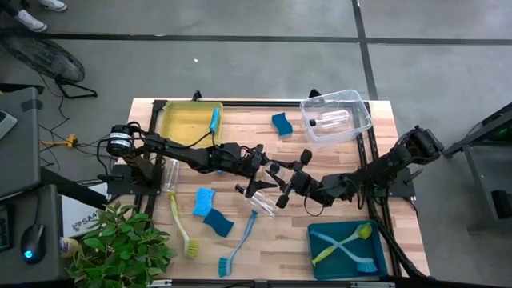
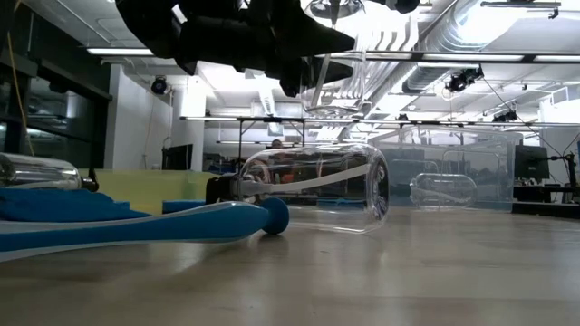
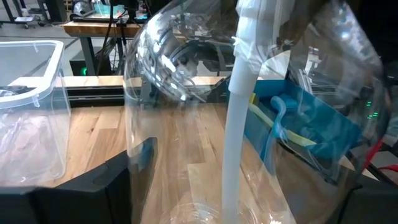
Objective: Pick & Place Kitchen Sink Supplies
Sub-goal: Put the transparent soap dispenser into the transparent bin
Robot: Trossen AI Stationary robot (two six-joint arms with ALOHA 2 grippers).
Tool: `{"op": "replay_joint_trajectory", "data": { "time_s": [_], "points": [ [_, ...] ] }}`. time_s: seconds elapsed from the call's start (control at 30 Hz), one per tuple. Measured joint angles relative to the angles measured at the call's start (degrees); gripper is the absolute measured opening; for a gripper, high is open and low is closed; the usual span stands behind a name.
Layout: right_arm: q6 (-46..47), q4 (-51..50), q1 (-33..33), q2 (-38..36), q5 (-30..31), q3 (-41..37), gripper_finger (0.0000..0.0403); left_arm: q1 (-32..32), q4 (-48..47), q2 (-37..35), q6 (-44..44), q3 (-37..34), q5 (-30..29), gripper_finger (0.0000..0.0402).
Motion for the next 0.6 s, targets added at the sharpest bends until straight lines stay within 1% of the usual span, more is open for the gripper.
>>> {"op": "replay_joint_trajectory", "data": {
  "time_s": [0.6],
  "points": [
    [0.21, 0.0, 0.15, 0.02, 0.94, 0.02, 0.0135, 0.06, 0.04, 0.0, -0.05, 0.0, 0.21, 0.0301]
  ]
}}
